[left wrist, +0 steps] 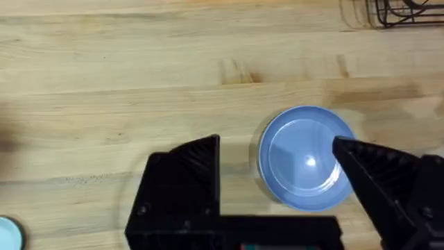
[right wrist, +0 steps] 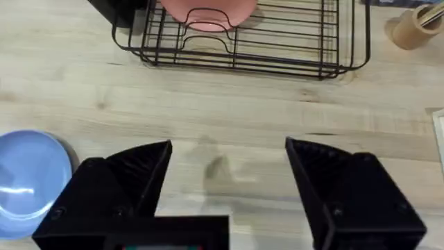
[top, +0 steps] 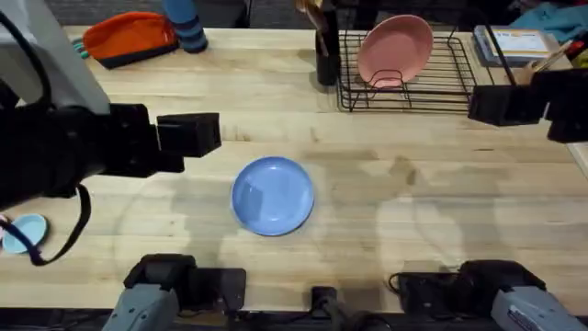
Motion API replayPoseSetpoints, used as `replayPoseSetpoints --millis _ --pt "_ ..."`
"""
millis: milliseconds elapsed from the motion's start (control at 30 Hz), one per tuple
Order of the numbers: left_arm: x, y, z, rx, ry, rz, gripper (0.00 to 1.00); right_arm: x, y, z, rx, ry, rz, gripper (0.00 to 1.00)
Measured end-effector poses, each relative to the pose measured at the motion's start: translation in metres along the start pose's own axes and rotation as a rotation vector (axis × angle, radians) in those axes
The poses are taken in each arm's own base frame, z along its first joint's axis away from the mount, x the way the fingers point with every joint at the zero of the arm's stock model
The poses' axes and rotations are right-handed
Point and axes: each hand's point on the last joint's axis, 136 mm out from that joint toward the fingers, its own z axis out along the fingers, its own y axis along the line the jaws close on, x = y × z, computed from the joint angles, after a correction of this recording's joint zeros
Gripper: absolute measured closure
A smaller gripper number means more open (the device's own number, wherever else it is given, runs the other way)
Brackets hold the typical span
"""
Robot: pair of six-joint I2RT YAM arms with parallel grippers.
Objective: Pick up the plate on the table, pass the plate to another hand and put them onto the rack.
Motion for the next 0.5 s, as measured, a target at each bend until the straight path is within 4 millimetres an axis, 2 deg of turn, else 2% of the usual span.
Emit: replayPoseSetpoints --millis 500 --pt "0.0050 0.0014 0.0013 -0.007 0.026 0.030 0.006 -0.0001 0.0000 -0.0001 0.000 0.000 0.000 0.007"
